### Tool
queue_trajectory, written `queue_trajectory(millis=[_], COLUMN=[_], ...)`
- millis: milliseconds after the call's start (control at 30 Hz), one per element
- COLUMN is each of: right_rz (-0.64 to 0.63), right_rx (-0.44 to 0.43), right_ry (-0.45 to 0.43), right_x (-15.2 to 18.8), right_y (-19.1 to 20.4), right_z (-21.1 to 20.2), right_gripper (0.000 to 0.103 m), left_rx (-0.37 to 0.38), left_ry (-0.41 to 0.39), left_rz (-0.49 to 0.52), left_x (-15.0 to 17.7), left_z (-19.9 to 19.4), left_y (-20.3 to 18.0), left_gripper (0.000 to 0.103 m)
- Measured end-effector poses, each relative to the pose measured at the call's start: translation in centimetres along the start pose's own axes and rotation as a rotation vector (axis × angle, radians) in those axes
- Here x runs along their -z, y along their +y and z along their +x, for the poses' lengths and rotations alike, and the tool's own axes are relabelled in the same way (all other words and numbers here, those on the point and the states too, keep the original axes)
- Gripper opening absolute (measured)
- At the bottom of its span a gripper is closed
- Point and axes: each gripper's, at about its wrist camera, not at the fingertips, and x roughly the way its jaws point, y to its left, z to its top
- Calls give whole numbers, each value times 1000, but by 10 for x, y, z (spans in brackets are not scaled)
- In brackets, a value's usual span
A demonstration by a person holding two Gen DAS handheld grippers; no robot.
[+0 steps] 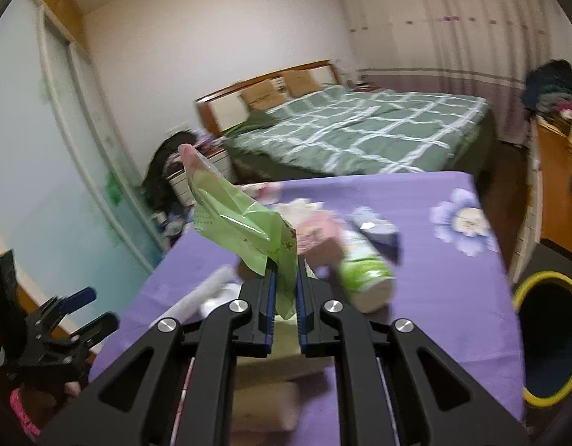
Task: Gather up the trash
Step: 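Grasp the green plastic bag with the right tool and lift it, then carry the green bag over the yellow bin and open the right tool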
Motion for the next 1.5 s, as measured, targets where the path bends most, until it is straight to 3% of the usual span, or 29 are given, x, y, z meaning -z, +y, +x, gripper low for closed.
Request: queue_trajectory(millis=[233,467,567,667,833,1000,1100,1233,1500], right_rz=[132,272,317,356,403,431,438,439,431], right_rx=[206,443,552,633,682,705,723,726,685], right_ry=[-40,-49,-45,-30,15,49,62,53,41], right_x=[11,37,49,59,79,88,91,93,92], right_y=[-88,-183,-219,-248,-277,-299,-306,-310,-304], right_z=[-34,-60,-65,-63,-47,-39,-37,-43,-44], right_gripper=[9,10,10,10,10,11,14,32,33], left_rx=[105,225,219,157,55,11,-18,-68,-123], left_ry=[37,149,181,205,240,249,267,287,301], left_rz=[80,105,98,68,32,21,16,-25,-61], left_x=[1,13,22,32,40,43,46,48,51], left_z=[15,41,46,49,56,58,63,68,75], left_y=[-40,-83,-93,-99,-112,-130,-139,-139,-142], left_gripper=[99,99,99,99,99,99,99,99,99])
